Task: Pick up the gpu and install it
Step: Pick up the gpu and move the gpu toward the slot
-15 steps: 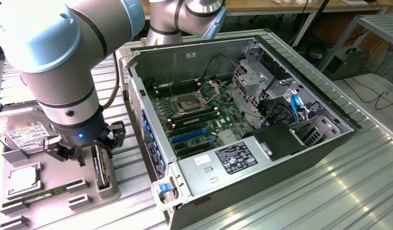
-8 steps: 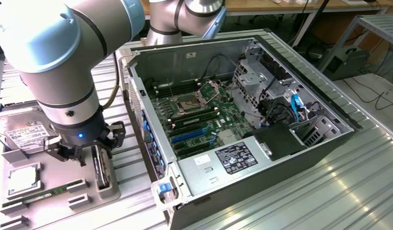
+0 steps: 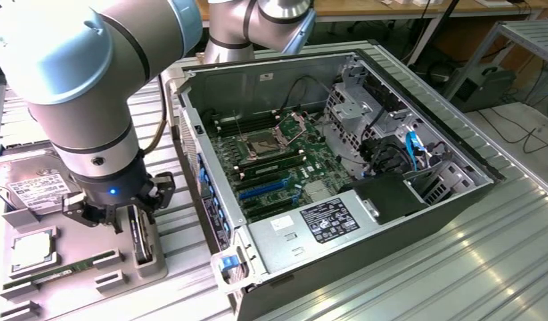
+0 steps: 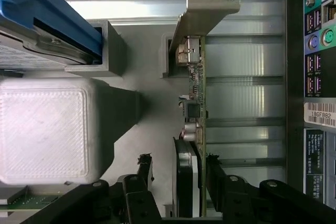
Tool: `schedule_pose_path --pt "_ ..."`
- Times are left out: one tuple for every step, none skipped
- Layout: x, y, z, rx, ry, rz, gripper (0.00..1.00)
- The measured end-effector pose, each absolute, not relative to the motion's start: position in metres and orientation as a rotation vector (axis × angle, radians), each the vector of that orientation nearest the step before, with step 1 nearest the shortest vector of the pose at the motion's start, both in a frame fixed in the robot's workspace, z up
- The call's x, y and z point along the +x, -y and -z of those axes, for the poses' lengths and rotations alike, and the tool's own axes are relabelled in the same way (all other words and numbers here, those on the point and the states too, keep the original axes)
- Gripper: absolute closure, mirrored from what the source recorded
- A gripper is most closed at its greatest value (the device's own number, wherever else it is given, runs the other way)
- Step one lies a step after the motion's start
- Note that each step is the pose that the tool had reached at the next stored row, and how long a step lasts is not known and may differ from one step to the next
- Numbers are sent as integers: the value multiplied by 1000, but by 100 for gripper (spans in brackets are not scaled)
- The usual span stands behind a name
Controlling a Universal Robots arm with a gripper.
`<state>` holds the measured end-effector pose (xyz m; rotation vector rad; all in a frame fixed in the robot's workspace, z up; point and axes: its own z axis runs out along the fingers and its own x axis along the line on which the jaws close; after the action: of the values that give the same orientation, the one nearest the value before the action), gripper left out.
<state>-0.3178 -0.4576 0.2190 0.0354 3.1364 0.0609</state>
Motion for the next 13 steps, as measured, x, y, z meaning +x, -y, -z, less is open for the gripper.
schedule_pose_path --pt "-318 458 -219 35 -3136 -61 49" --pt "-318 458 -219 35 -3136 -61 49" --pt "-318 458 -219 35 -3136 -61 49" --pt "-318 458 -219 35 -3136 -61 56" --pt "-317 459 -219 35 -3136 -61 56" --pt "-317 459 -219 35 -3136 -61 56" --pt "-317 459 -219 35 -3136 -61 56" --pt "-317 459 -219 34 -3136 -61 56" --pt "-317 459 -219 33 -3136 -61 56" --pt "-317 459 -219 33 -3136 -61 56" --pt "-317 459 -219 33 -3136 -61 57" --pt "-317 459 -219 32 -3136 -61 64" --pt "-317 459 -219 32 -3136 -61 64"
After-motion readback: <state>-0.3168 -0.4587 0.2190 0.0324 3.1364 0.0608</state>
